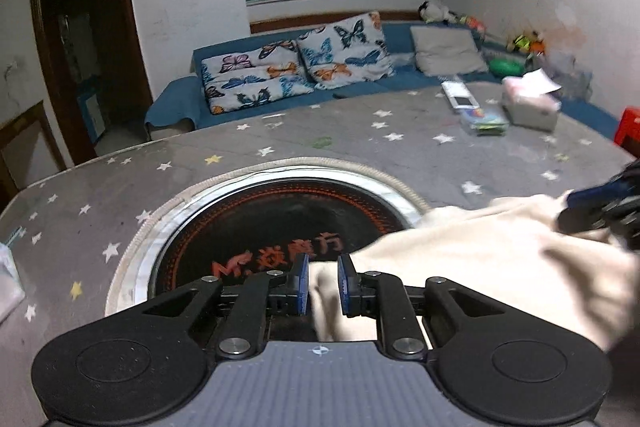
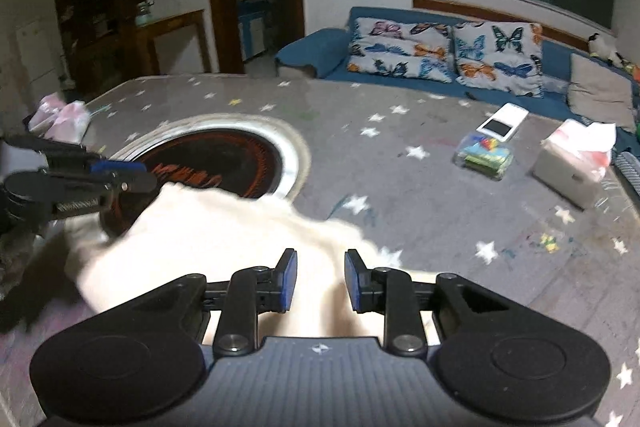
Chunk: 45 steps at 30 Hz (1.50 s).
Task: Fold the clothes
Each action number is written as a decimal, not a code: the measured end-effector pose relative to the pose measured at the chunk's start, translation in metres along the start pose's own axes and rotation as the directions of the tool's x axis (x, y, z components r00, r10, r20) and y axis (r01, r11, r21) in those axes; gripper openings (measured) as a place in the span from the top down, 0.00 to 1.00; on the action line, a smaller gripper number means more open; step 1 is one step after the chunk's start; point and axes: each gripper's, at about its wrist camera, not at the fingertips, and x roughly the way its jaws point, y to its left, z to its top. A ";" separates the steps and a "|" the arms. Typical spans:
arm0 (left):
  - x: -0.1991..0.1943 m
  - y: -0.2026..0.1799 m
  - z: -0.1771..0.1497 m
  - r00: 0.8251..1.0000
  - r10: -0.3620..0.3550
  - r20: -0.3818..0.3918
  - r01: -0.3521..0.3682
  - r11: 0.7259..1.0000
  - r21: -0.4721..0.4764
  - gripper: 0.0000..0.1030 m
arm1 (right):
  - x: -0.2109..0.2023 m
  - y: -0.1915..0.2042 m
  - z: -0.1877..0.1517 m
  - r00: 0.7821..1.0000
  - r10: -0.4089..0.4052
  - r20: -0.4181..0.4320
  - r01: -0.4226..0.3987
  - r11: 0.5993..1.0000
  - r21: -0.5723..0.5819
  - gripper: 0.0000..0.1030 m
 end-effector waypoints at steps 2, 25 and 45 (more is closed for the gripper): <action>-0.009 -0.004 -0.003 1.000 -0.027 0.009 0.027 1.000 -0.001 0.82 | 0.004 0.002 -0.005 1.000 0.000 -0.012 0.000 1.000 0.000 0.76; 0.001 -0.033 -0.010 0.997 -0.075 -0.030 0.076 0.997 0.031 0.82 | -0.043 -0.050 -0.042 0.995 -0.094 0.019 0.089 0.978 0.188 0.77; 0.001 -0.066 -0.028 0.992 -0.118 -0.034 0.121 0.986 0.113 0.78 | -0.010 -0.038 -0.046 0.982 -0.187 0.012 0.186 0.980 0.066 0.97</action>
